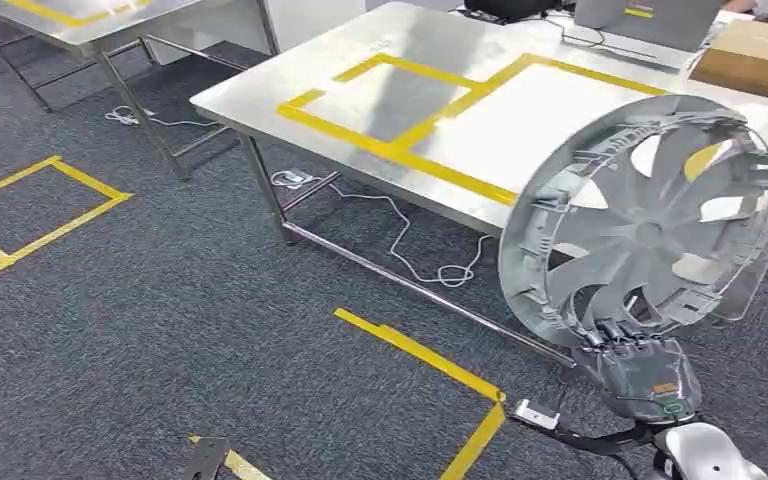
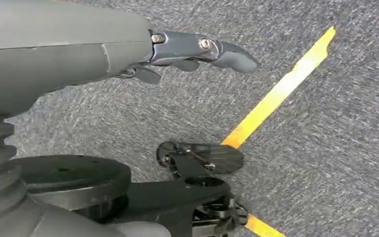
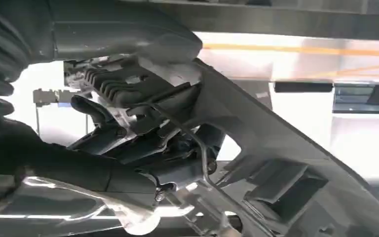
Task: Take the parts from the cabinet and place them on the table.
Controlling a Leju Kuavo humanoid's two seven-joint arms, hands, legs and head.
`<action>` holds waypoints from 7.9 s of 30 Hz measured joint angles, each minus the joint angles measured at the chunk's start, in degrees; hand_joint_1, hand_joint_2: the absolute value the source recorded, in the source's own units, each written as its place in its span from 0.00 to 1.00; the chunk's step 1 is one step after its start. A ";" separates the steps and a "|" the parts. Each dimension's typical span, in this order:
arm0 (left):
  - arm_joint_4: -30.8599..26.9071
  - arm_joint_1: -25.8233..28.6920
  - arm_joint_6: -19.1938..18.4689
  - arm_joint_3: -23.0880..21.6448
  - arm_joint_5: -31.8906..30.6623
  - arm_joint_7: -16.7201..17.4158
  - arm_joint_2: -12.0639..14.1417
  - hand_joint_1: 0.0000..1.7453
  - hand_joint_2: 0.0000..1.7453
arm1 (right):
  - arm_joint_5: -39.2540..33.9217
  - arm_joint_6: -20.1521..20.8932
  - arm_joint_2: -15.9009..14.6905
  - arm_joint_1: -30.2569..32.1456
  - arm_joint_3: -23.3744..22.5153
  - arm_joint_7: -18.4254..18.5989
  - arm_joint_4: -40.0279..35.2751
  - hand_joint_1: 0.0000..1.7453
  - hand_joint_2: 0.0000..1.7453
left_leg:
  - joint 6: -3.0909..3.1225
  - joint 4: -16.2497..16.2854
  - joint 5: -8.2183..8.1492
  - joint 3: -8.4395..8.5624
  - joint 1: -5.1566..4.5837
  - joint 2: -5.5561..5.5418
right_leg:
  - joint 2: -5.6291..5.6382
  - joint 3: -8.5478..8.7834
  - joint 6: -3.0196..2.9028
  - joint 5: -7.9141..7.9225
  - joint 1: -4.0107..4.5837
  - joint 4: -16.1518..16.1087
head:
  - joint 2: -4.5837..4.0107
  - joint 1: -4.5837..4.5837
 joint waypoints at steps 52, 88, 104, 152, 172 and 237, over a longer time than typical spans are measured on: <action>-0.02 0.16 -0.02 0.48 -0.57 0.04 -0.09 0.00 1.00 | -3.41 -1.24 -1.60 2.25 -2.84 -1.05 0.29 1.00 1.00 | 3.45 -0.78 1.21 -0.61 -1.21 -0.21 | 0.45 -4.24 1.11 -8.85 0.25 14.54 | -0.02 -0.09; -0.02 -0.40 -0.46 0.59 -1.57 0.70 -0.37 0.00 1.00 | -9.51 4.46 -2.73 -3.93 -4.72 -4.70 8.53 1.00 1.00 | 2.83 -0.05 -0.19 0.10 -1.22 -0.43 | 0.18 -0.95 -0.20 1.12 0.41 0.79 | 0.00 -0.61; -0.02 0.02 -3.36 1.03 -2.03 0.14 2.21 0.00 1.00 | -14.07 8.15 -4.41 -15.26 -3.85 -9.57 23.80 1.00 1.00 | -1.92 0.94 0.45 -1.31 0.51 -0.36 | 0.00 1.76 -0.07 -0.28 -0.39 -1.33 | 0.00 -1.52; -0.02 -0.62 -2.38 3.08 -1.27 -1.38 1.95 0.00 0.00 | -7.04 -9.42 -4.66 -7.04 -2.60 -10.69 12.06 0.00 0.00 | 1.18 0.30 5.42 -4.91 -0.87 -0.12 | 0.15 7.12 -0.16 -4.19 0.64 -2.62 | 0.00 -1.64; 0.00 -0.36 -2.45 4.13 -0.74 -1.38 2.16 0.00 0.00 | -6.97 -9.57 -0.48 -3.66 -2.25 -9.22 6.21 0.00 0.00 | 2.83 -2.63 0.41 2.65 -0.76 0.20 | -0.10 -3.06 0.59 -3.60 0.31 3.82 | 0.00 -1.99; 0.04 0.87 -1.03 7.54 -2.91 2.69 -1.20 0.00 0.00 | -53.09 11.98 24.50 -7.97 -56.11 -14.23 78.07 0.00 0.00 | 2.24 -2.69 1.16 2.11 -0.54 -0.89 | -0.24 -5.20 0.42 -7.84 0.66 15.51 | 0.00 -1.92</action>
